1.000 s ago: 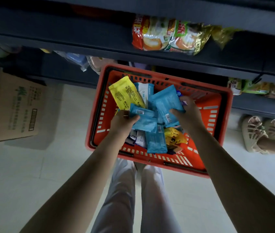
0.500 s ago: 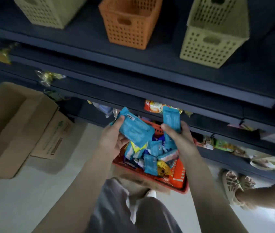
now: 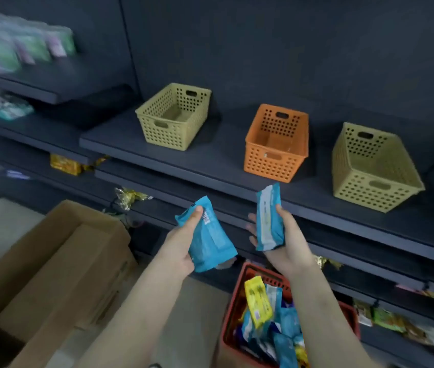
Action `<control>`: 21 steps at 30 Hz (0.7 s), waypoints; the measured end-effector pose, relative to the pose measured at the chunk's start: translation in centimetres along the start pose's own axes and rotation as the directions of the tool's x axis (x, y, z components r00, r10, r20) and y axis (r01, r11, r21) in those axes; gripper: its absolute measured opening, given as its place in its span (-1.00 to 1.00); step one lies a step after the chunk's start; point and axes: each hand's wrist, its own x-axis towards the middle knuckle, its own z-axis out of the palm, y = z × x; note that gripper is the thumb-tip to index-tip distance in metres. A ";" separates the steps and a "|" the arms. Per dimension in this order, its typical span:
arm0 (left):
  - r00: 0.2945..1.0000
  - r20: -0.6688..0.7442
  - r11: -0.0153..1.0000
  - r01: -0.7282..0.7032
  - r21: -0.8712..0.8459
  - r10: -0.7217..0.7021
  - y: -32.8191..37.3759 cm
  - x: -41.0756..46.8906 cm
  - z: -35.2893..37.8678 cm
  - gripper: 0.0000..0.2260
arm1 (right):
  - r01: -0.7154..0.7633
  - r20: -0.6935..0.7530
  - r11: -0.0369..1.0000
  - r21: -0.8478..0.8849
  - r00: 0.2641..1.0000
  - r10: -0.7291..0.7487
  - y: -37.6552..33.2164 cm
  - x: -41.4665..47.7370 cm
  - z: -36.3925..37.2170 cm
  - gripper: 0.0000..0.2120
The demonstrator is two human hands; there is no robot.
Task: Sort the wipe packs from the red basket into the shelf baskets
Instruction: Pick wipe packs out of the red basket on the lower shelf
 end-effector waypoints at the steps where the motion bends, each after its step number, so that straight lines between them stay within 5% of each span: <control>1: 0.999 0.036 1.000 0.001 0.010 -0.001 1.6 0.0 -0.6 -0.51 | 0.011 0.023 0.998 0.058 1.000 -0.012 0.3 0.5 1.7 -0.59; 6: 0.987 0.156 1.000 -0.027 0.005 0.026 8.7 0.5 -2.5 -0.22 | 0.112 0.005 0.993 0.041 0.994 -0.112 0.2 1.9 8.8 -0.70; 11: 0.955 0.298 1.000 -0.004 -0.006 0.006 13.8 2.6 -0.6 -0.38 | 0.251 0.009 0.936 -0.248 0.967 -0.256 -2.3 3.8 11.4 -0.67; 14: 0.918 0.396 0.999 0.020 -0.042 -0.002 16.1 4.2 1.8 -0.65 | 0.344 -0.013 0.910 -0.232 0.934 -0.357 -4.7 5.6 11.6 -0.70; 18: 0.867 0.497 0.990 0.103 -0.094 -0.043 18.8 8.0 5.7 -0.61 | 0.407 -0.131 0.899 -0.163 0.894 -0.428 -7.9 9.7 10.5 -0.66; 21: 0.848 0.530 0.990 0.095 -0.109 -0.023 20.2 11.5 8.9 -0.67 | 0.460 -0.082 0.853 -0.248 0.867 -0.491 -10.9 13.1 9.1 -0.68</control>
